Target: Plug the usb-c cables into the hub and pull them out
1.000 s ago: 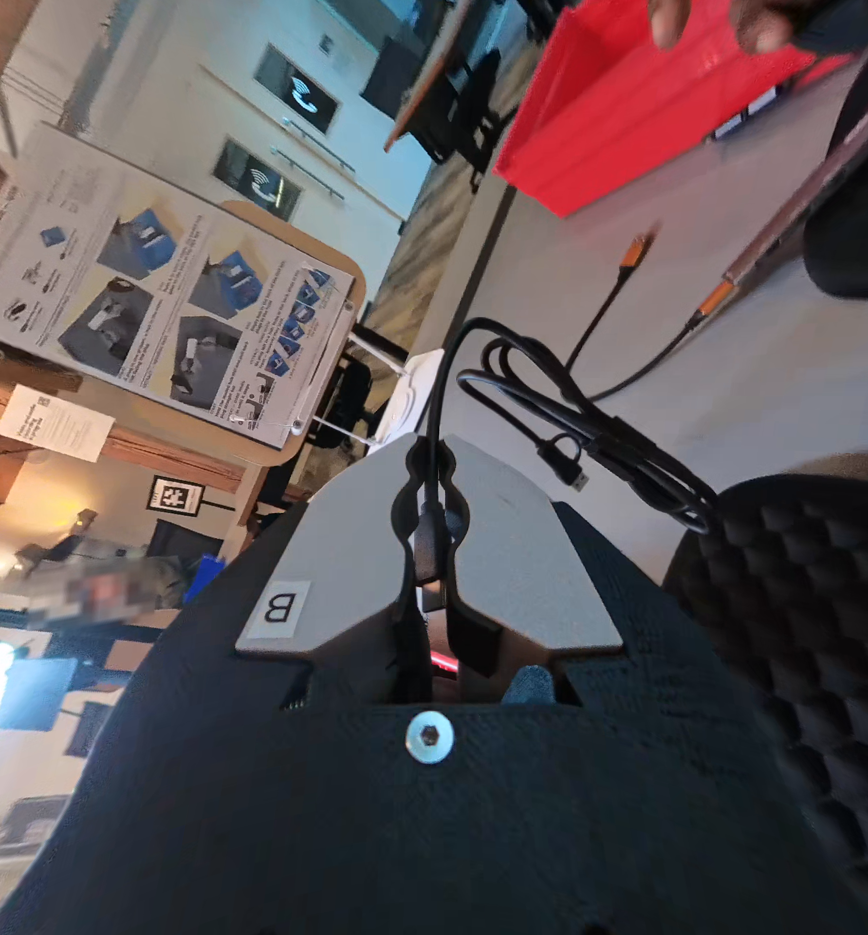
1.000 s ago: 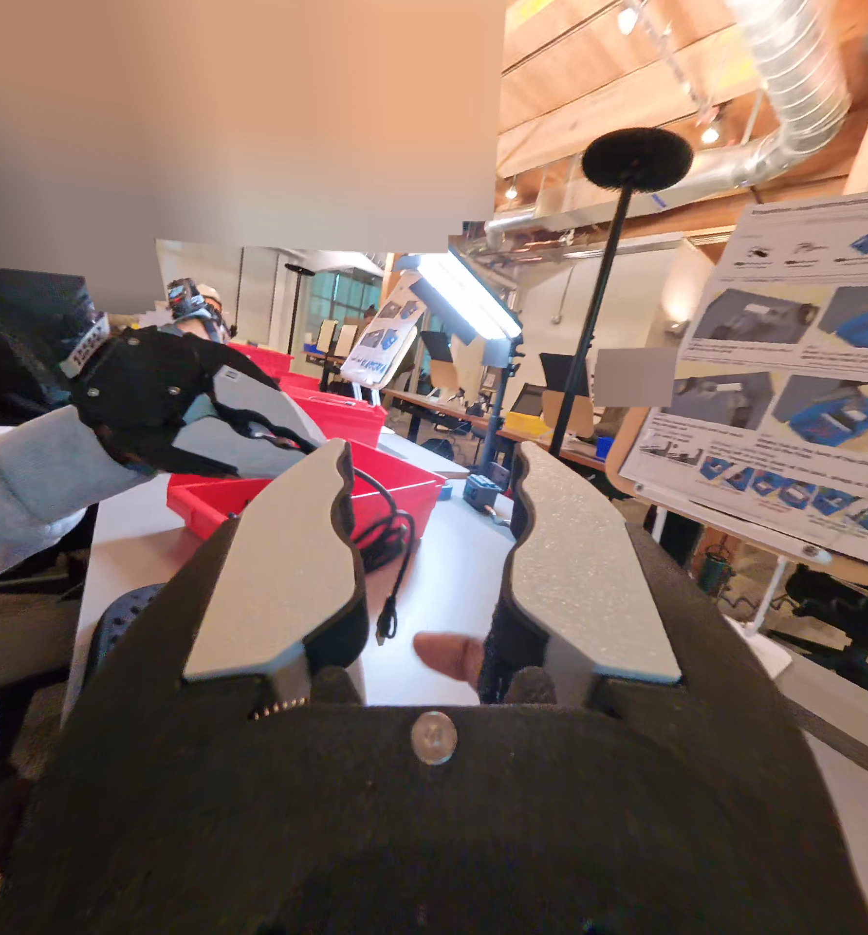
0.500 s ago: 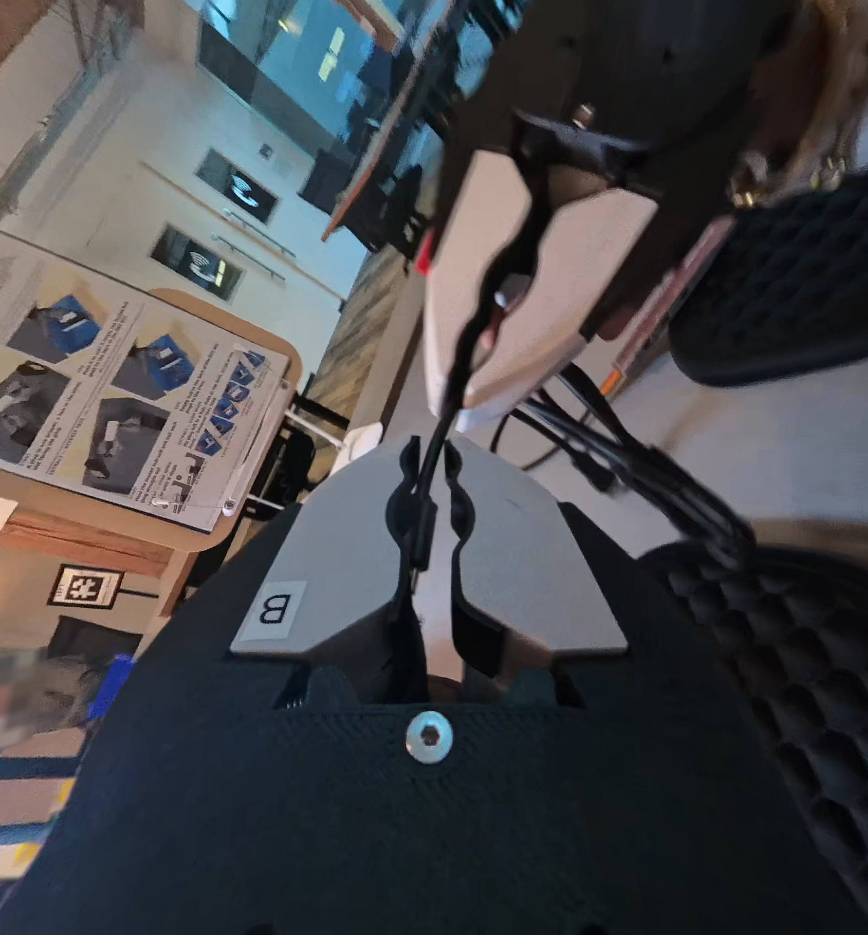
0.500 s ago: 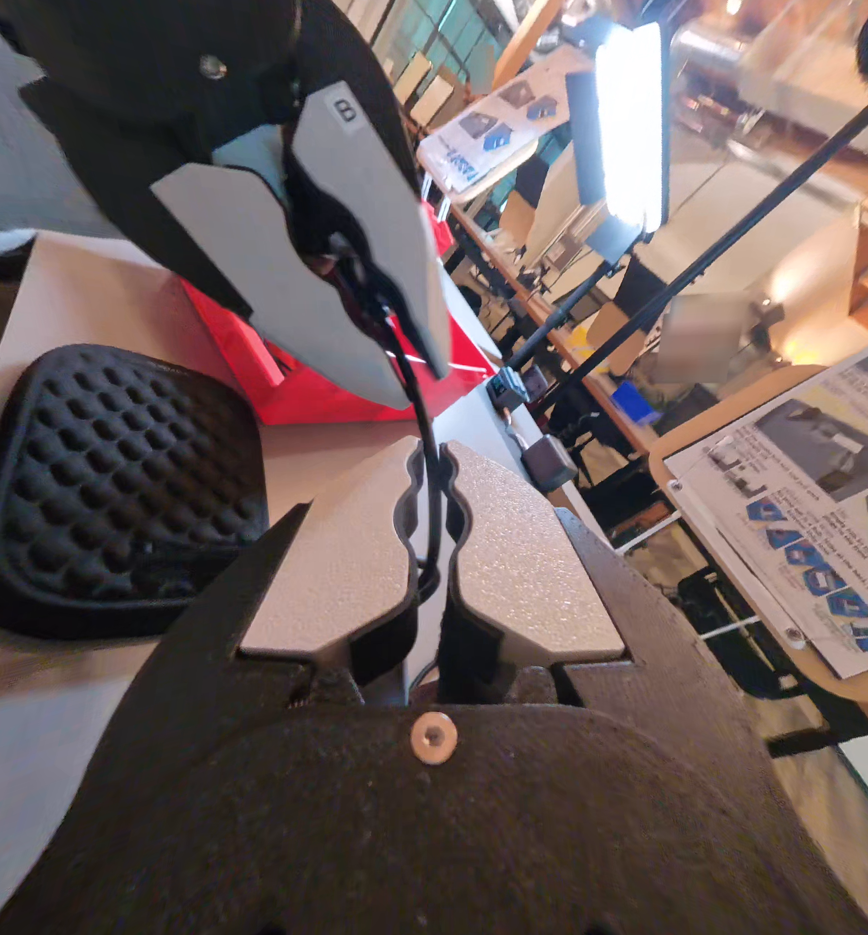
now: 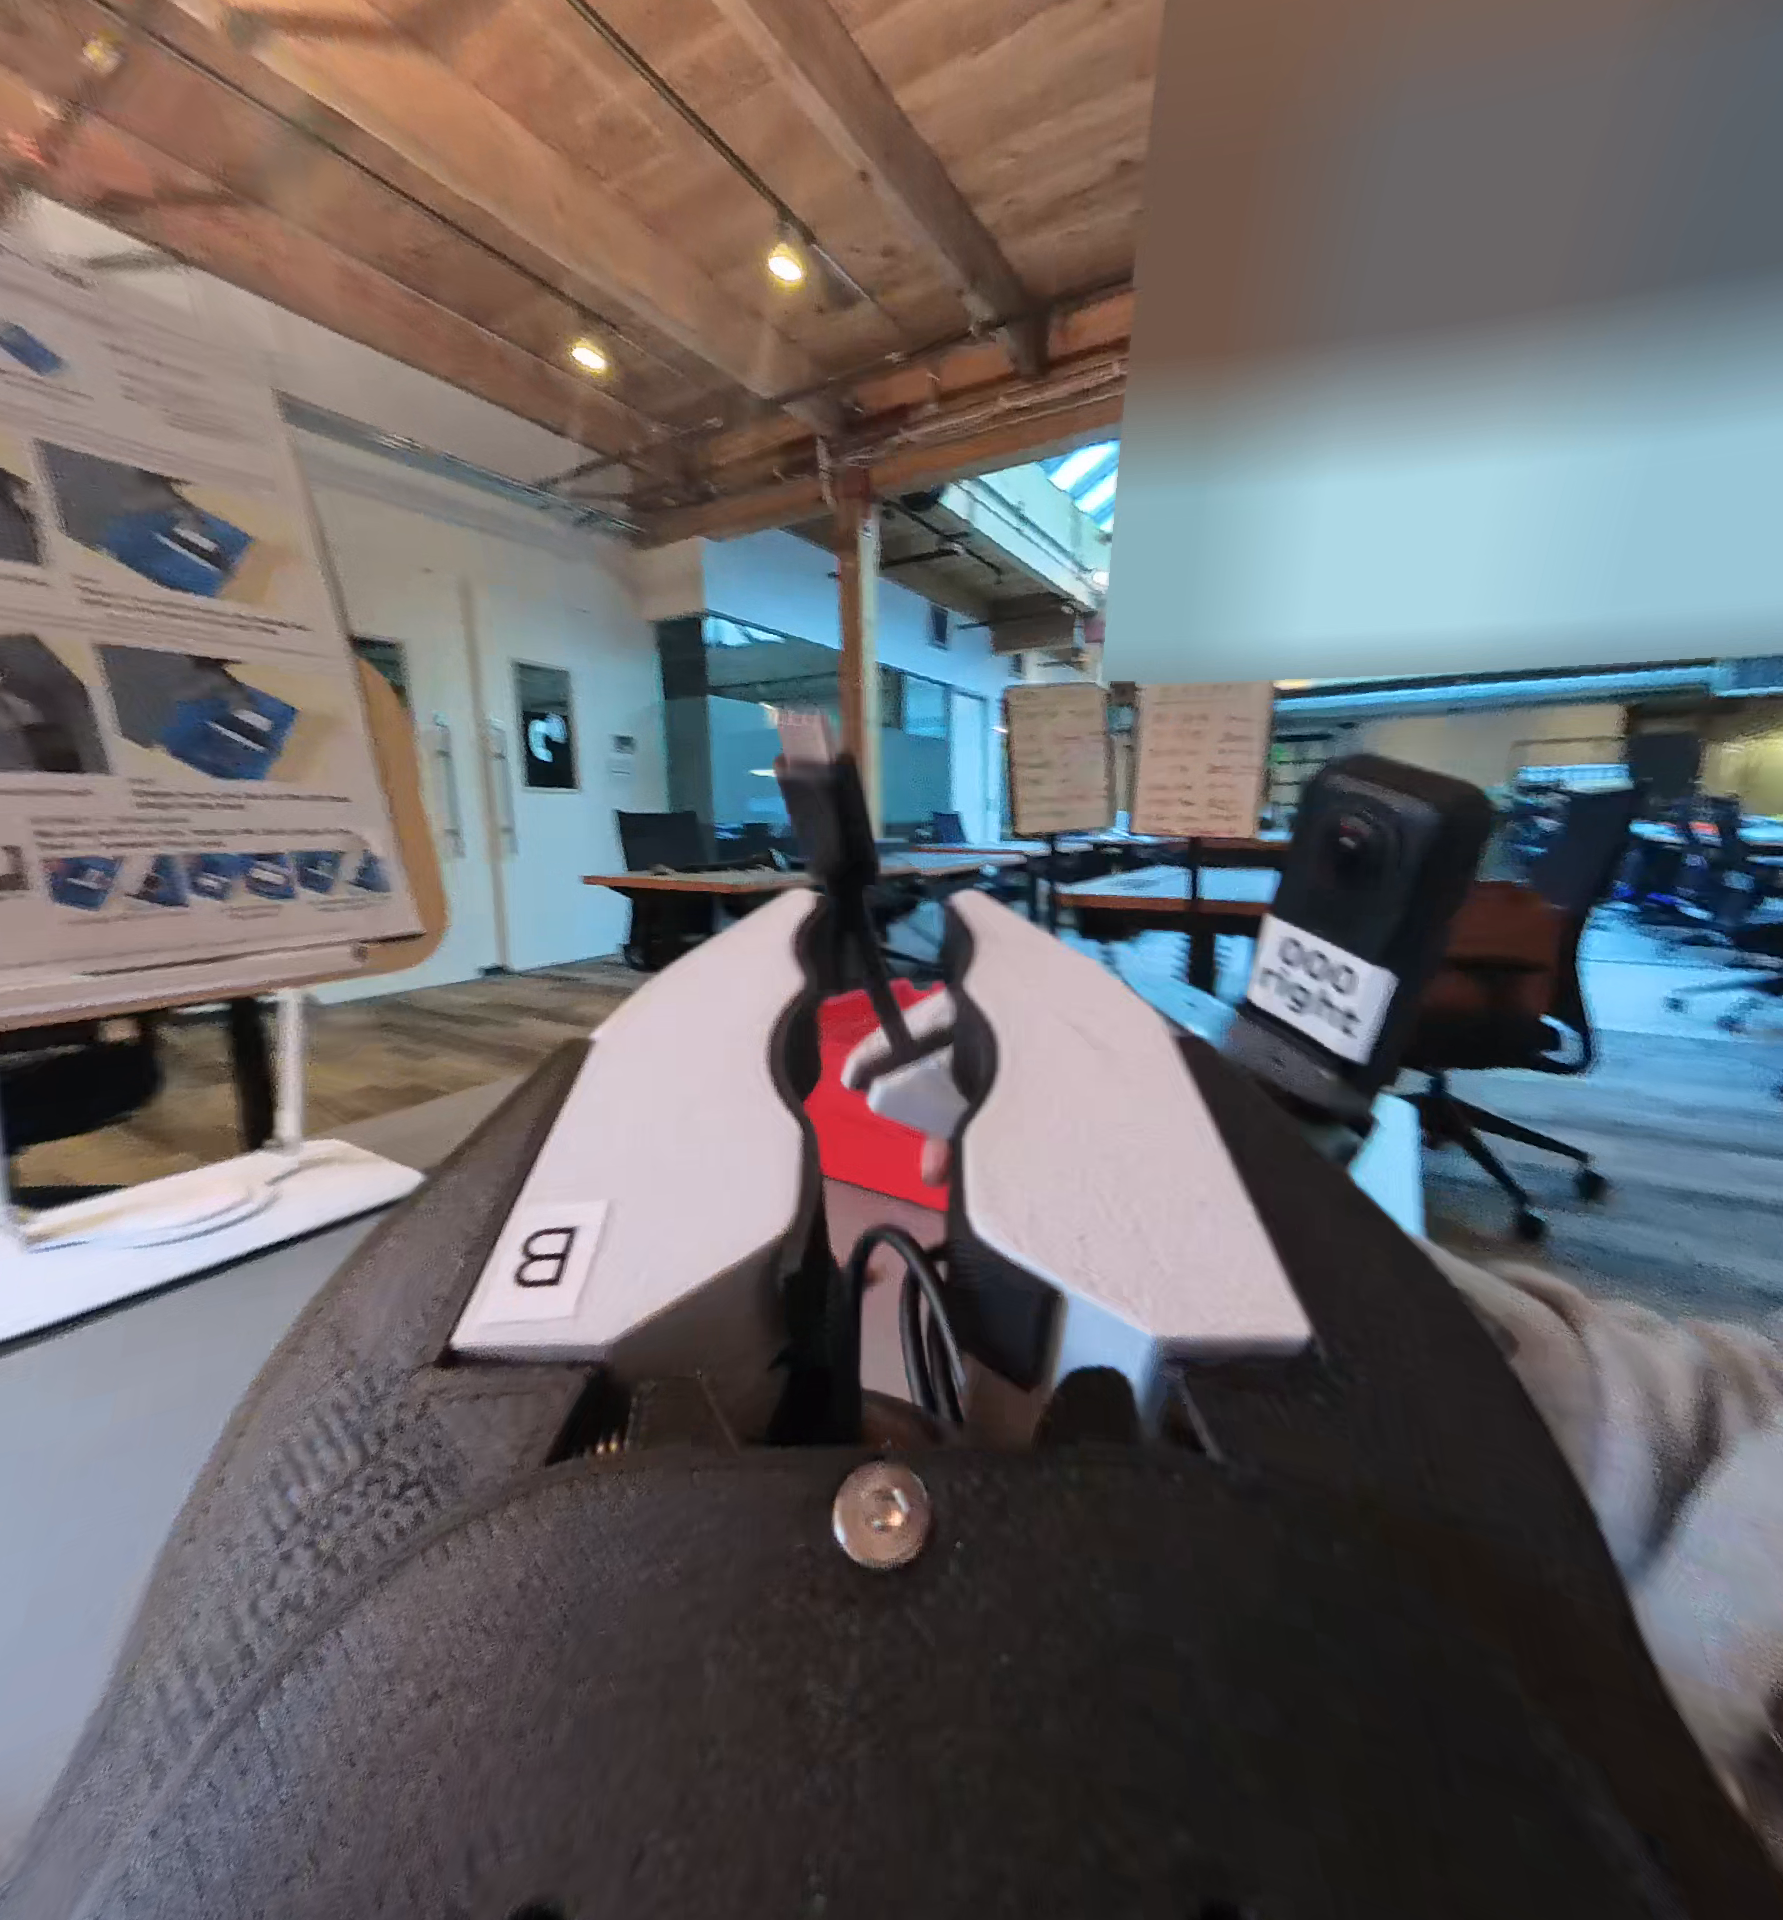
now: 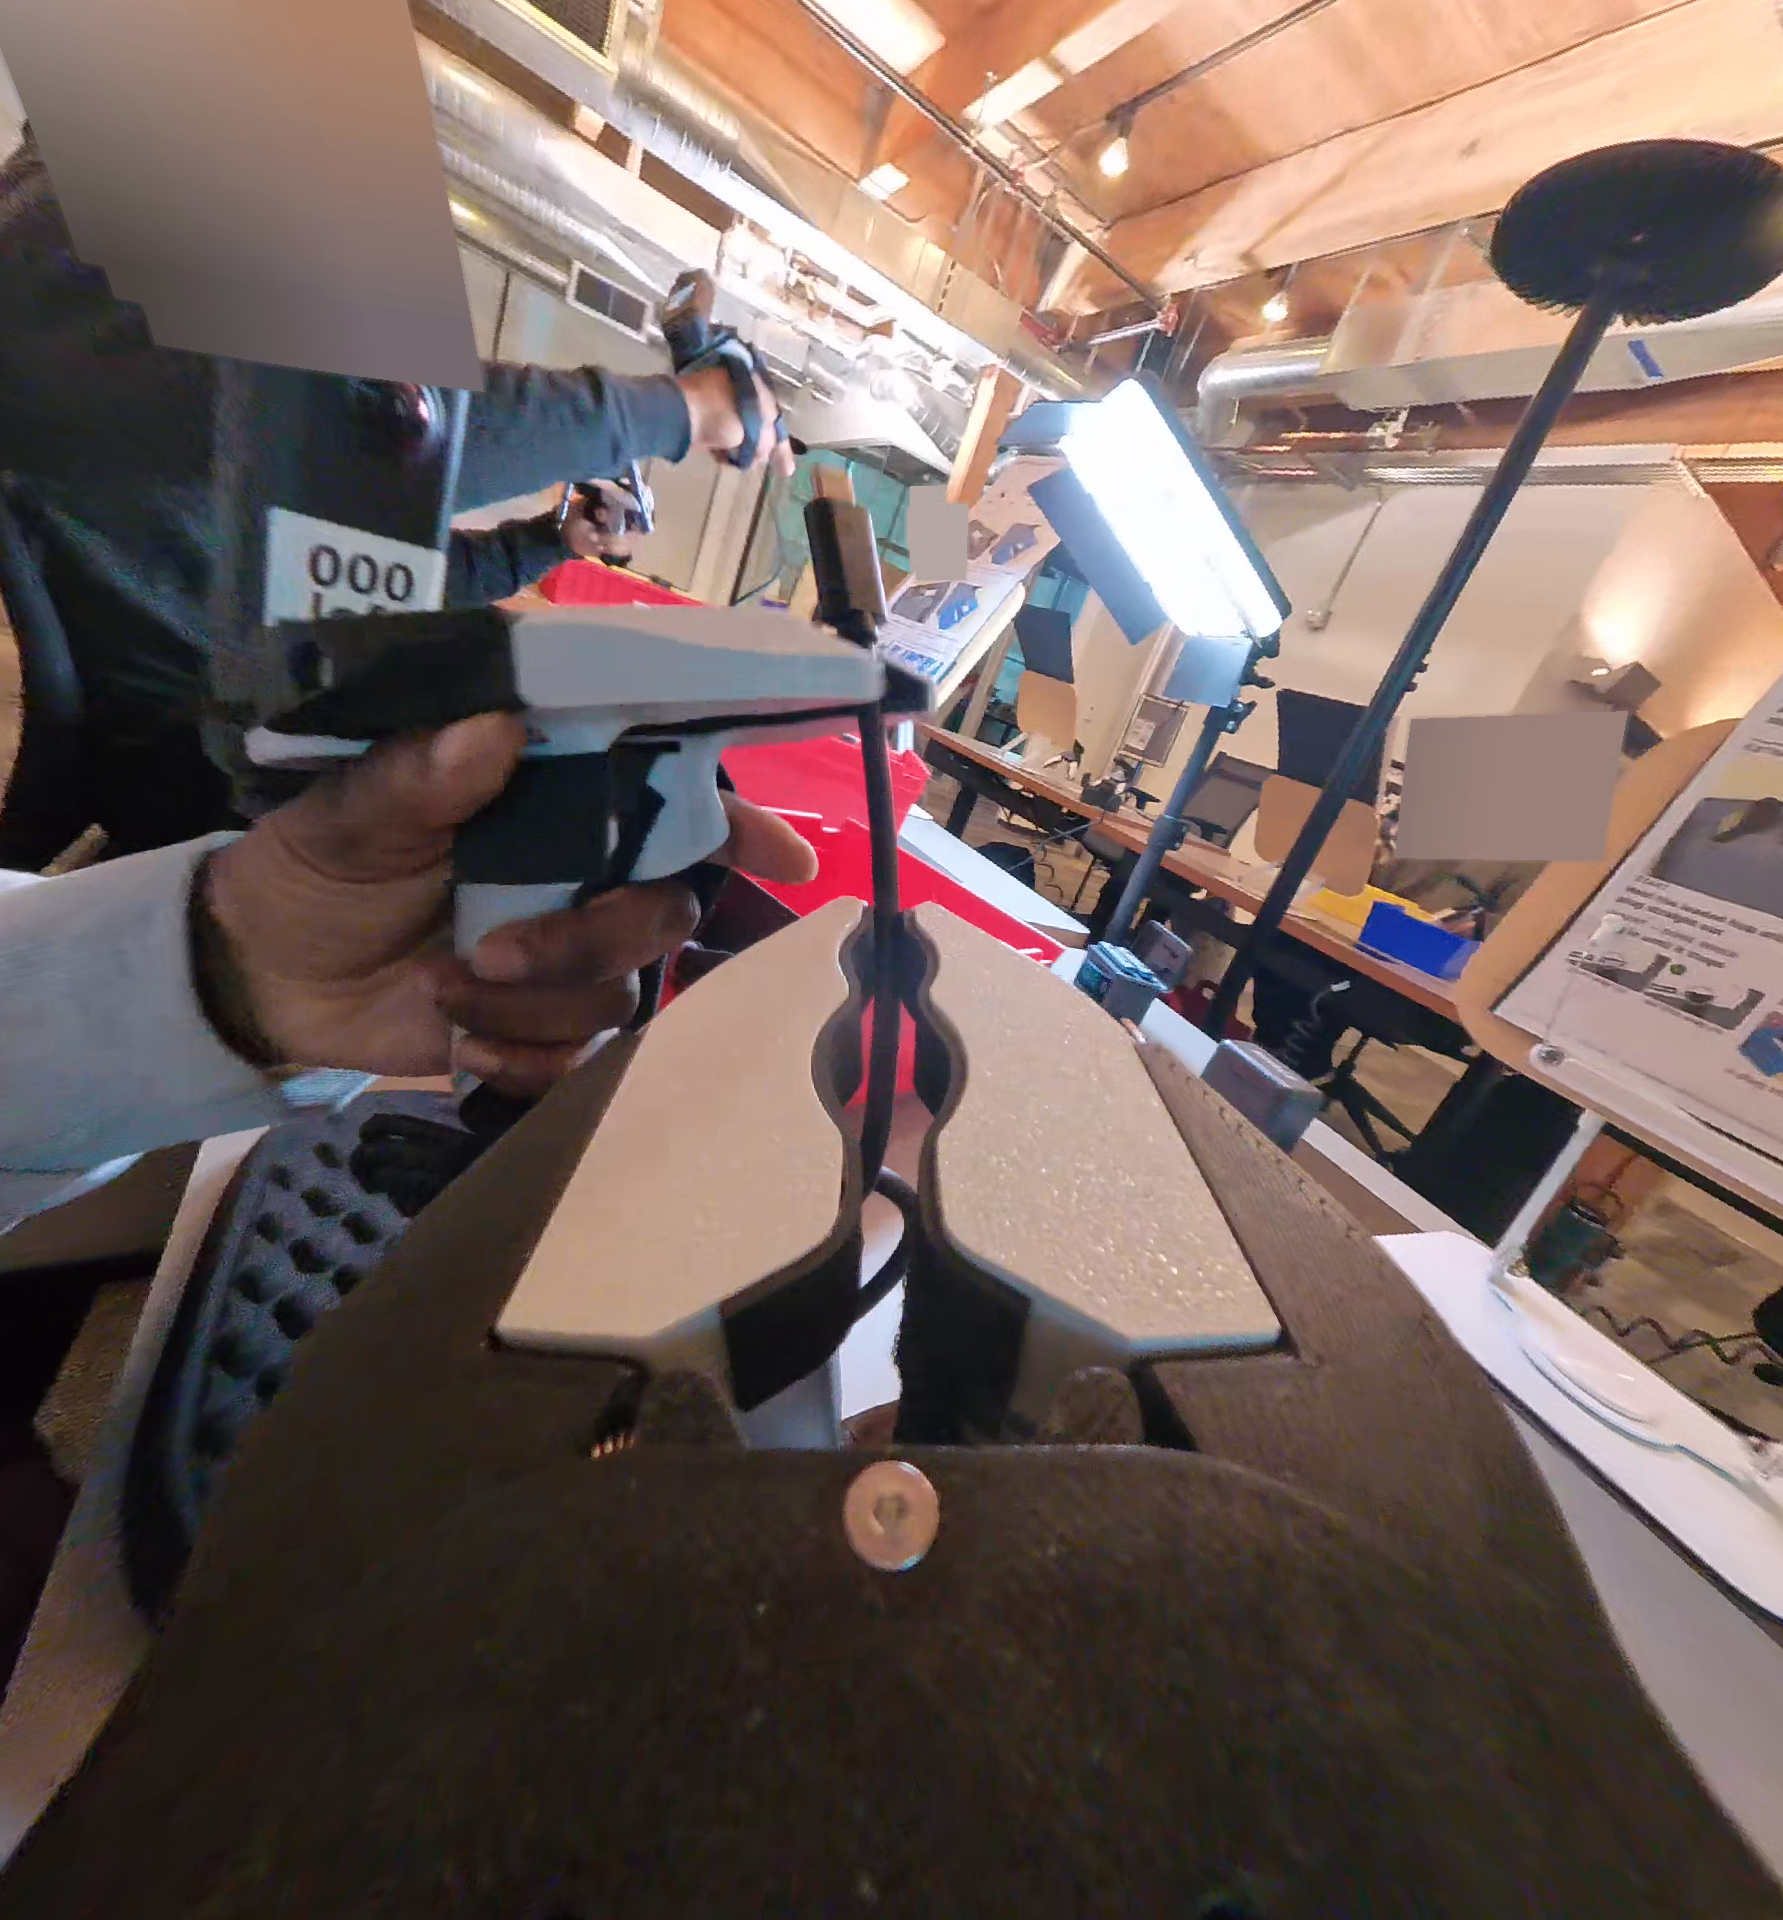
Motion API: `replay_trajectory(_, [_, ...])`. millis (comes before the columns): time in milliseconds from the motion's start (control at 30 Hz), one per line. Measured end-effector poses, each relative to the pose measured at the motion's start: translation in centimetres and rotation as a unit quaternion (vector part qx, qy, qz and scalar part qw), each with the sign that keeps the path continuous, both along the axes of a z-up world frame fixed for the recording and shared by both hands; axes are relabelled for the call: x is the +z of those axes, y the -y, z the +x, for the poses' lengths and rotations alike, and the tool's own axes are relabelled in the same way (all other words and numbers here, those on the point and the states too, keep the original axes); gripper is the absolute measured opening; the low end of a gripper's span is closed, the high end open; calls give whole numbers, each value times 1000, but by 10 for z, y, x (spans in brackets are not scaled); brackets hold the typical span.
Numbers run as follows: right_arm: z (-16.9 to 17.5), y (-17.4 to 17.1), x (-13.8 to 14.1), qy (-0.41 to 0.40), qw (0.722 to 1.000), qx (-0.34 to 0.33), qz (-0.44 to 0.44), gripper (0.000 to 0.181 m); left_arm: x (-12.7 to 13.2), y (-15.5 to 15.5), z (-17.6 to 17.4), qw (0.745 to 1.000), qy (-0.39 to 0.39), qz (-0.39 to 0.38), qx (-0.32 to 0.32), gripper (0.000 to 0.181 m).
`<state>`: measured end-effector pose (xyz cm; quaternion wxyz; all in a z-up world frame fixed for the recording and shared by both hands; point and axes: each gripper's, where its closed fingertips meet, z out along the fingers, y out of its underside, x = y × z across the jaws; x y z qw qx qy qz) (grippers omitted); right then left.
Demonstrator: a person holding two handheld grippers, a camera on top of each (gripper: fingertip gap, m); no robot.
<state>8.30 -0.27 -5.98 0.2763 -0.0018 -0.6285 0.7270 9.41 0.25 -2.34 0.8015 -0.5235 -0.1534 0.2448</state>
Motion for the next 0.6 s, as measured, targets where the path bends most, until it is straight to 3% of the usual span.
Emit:
replay_trajectory(67, [-3, 2, 0, -9, 1000, -22, -1, 3, 4, 3, -7, 999, -3, 10, 44, 7])
replay_trajectory(167, [-8, 5, -7, -8, 999, -51, 17, 6, 0, 3, -12, 994, -27, -35, 98, 5])
replay_trajectory(233, [-5, 3, -11, 11, 1000, -18, 23, 27, -7, 5, -16, 983, -47, -110, 141, 4])
replay_trajectory(300, [1, -7, -4, 53, 998, 32, -4, 37, -17, 7, -19, 956, -82, -216, 181, 4])
replay_trajectory(400, [10, -22, 15, 71, 994, 79, -35, 32, -38, 5, -23, 896, -122, -369, 215, 4])
replay_trajectory(500, [20, -17, 3, 39, 992, 99, 63, 31, -66, -1, -27, 844, -134, -475, 207, 4])
replay_trajectory(600, [17, -16, -18, -12, 984, 80, 156, 28, -85, -8, -26, 836, -125, -505, 177, 5])
